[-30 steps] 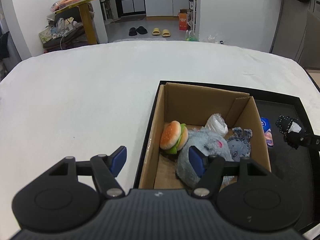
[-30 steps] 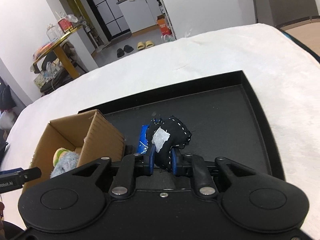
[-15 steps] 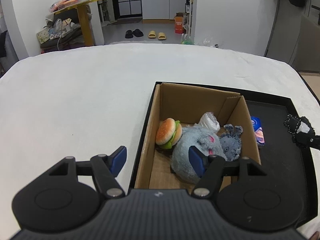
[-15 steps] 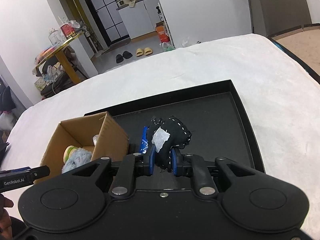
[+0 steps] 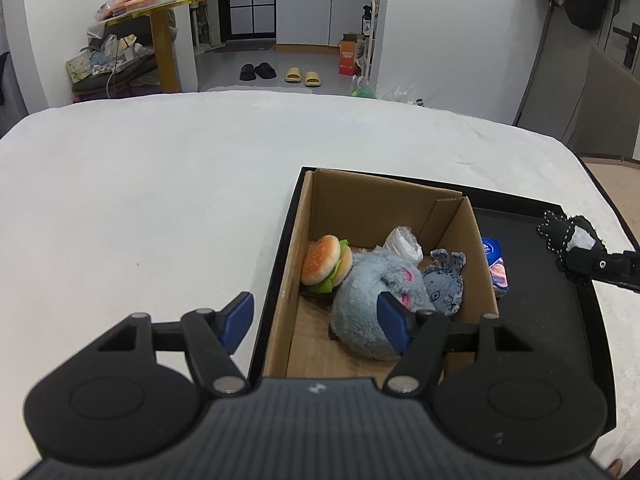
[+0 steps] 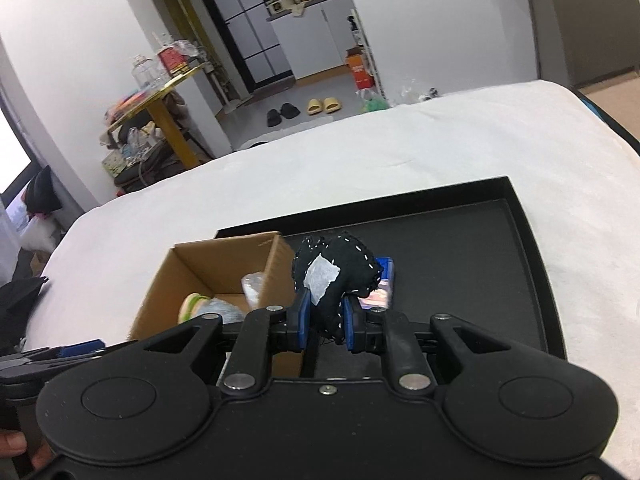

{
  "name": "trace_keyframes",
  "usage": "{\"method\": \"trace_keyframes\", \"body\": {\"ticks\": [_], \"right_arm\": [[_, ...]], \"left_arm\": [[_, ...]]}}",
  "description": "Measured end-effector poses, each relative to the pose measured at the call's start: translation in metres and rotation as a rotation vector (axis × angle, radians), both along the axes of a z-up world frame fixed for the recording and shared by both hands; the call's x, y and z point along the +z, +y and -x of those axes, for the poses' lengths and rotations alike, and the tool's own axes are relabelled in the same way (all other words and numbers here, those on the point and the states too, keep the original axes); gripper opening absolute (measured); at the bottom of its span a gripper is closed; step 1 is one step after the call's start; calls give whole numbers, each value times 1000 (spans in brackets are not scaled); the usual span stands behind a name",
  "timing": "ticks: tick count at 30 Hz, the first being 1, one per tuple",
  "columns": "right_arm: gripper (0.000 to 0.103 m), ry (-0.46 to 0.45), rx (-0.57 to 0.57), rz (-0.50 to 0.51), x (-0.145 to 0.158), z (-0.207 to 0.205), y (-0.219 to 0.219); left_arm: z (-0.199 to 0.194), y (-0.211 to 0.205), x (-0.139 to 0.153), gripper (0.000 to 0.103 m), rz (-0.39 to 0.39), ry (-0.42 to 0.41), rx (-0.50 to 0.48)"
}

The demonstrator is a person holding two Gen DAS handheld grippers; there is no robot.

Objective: Organize soft objects
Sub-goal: 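Carry the black plush with the right tool into the box and release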

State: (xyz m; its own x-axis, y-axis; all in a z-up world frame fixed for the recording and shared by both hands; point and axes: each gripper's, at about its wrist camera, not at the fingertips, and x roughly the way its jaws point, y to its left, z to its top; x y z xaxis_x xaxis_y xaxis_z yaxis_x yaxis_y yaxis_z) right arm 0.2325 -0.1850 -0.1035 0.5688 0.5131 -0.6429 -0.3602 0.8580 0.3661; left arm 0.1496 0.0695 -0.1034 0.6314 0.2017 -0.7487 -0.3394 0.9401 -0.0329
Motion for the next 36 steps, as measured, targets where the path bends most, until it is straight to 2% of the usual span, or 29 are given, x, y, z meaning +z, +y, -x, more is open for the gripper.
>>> {"method": "trace_keyframes", "body": {"ticks": [10, 15, 22, 31, 36], "right_arm": [[18, -25, 109, -9, 16, 15, 29], [18, -27, 149, 11, 17, 20, 46], [18, -31, 190, 31, 17, 27, 66], [19, -23, 238, 75, 12, 31, 96], [20, -4, 281, 87, 9, 31, 114]], "left_arm": [[9, 10, -5, 61, 48, 2, -14], [9, 15, -11, 49, 72, 15, -17], [10, 26, -19, 37, 110, 36, 8], [12, 39, -25, 26, 163, 22, 25], [14, 44, -27, 13, 190, 12, 15]]}}
